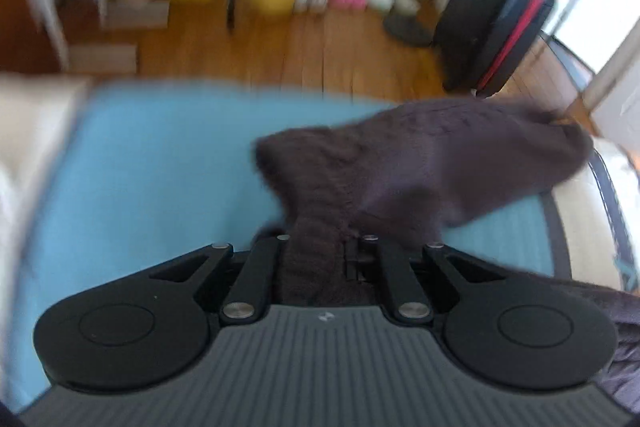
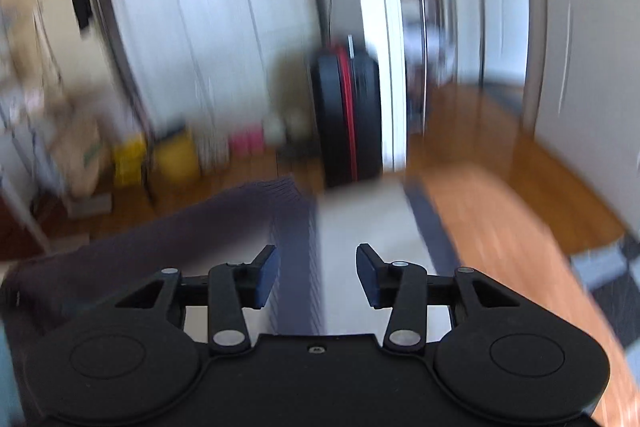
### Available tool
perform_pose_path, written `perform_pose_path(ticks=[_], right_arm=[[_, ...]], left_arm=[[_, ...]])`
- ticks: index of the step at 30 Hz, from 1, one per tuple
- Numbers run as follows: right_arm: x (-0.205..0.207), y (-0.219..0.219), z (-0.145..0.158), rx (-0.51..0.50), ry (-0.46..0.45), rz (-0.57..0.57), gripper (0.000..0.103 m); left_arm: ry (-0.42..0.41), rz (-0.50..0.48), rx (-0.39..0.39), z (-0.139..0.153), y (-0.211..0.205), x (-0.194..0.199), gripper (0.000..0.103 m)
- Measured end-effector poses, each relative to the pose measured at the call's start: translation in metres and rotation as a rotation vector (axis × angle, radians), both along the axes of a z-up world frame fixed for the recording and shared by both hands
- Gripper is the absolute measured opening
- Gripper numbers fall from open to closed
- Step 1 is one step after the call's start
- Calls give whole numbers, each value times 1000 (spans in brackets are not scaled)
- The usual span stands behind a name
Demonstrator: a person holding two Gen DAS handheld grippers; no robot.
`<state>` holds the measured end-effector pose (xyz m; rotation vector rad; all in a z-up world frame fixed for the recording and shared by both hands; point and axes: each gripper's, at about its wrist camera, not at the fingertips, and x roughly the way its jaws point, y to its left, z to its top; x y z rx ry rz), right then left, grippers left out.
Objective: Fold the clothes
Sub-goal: 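Lay the sweater flat on the bed, opening the right gripper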
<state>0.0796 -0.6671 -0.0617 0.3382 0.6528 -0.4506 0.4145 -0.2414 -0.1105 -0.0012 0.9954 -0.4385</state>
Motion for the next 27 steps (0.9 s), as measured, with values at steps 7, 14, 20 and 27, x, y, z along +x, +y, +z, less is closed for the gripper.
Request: perform_pose_path(ticks=[7,14,20,27], right_arm=[[-96,-45,-64,102,150,-82,54],[-103,-17,-86,74,94,60,54],[-57,-17,-37,-370,140,-74,8],[-25,-57,0,-343,82,-339,44]], left_arm=[[-18,-57,-103,-25,26,-9,9],[-33,-80,-131,-36,30,-10,9],[-204,-208,-197,4,28,-46,8],[-207,-219,-164,27,14,-88,31]])
